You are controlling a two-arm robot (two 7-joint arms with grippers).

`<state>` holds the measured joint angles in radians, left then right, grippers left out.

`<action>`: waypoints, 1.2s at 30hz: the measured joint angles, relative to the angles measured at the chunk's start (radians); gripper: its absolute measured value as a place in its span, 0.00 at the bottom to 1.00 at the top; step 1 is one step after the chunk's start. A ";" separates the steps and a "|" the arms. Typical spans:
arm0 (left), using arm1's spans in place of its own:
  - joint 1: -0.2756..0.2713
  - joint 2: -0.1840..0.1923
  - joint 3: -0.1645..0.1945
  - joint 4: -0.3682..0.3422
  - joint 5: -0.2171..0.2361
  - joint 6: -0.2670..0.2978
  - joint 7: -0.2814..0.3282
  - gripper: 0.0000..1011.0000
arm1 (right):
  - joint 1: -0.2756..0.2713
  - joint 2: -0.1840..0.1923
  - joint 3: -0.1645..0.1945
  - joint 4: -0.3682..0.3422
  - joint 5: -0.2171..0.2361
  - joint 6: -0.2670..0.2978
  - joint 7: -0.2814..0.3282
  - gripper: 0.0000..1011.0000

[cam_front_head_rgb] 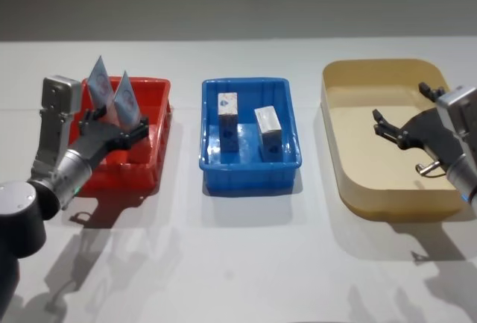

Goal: Bimanual collaborative sorting of washing and personal care products

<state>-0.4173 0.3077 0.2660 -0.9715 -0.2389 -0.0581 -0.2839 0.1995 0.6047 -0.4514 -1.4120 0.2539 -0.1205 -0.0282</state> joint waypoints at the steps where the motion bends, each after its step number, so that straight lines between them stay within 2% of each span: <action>1: -0.003 -0.002 -0.001 0.005 0.002 -0.001 -0.001 0.99 | 0.000 0.000 0.000 0.000 0.000 0.000 0.000 0.99; 36: -0.119 -0.079 -0.031 0.207 0.097 -0.067 -0.037 0.99 | 0.000 0.000 0.000 0.000 0.000 0.000 0.000 0.99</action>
<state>-0.5358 0.2287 0.2353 -0.7645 -0.1424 -0.1253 -0.3210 0.1996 0.6047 -0.4514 -1.4120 0.2539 -0.1205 -0.0282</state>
